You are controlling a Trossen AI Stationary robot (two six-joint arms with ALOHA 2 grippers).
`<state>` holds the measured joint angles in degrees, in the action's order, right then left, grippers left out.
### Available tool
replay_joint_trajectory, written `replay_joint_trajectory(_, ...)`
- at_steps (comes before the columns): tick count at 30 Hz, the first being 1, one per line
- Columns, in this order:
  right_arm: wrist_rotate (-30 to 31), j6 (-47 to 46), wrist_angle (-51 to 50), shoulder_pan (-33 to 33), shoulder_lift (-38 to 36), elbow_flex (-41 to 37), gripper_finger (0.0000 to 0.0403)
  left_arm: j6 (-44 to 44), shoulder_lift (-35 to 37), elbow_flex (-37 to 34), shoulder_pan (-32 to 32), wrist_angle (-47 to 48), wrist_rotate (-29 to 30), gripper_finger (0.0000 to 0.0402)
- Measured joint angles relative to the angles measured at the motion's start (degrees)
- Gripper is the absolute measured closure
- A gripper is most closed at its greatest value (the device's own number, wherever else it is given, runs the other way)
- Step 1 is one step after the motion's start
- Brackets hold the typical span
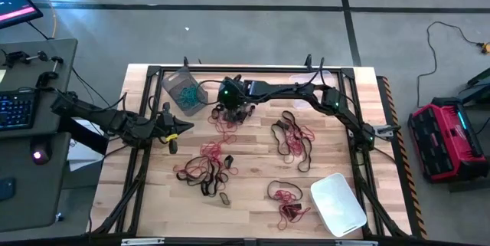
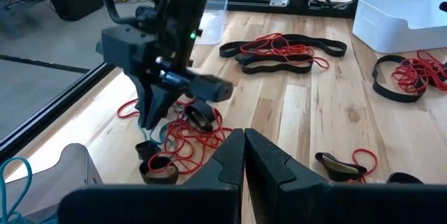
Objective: Sort rubber bands into baskets
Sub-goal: Put the blue rubber band into the black bin
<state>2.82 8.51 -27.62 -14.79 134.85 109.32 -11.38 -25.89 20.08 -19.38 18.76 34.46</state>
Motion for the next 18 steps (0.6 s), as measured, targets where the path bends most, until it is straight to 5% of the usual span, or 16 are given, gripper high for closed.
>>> replay_joint_trajectory(5, -0.1, 2.1, -3.1, 0.8, 0.0, 2.2, 0.0392, 0.0, 0.0, 0.0, 0.0, 0.0, 0.0, 0.0398)
replay_joint_trajectory(13, 1.9, 0.5, -3.6, -0.3, 3.1, 2.0, 0.0282, 0.0, 0.0, 0.0, 0.0, 0.0, 0.0, 0.0399)
replay_joint_trajectory(18, 2.1, -0.9, -2.1, -1.1, 4.0, 1.9, 0.0257, 0.0, 0.0, 0.0, 0.0, 0.0, 0.0, 0.0399)
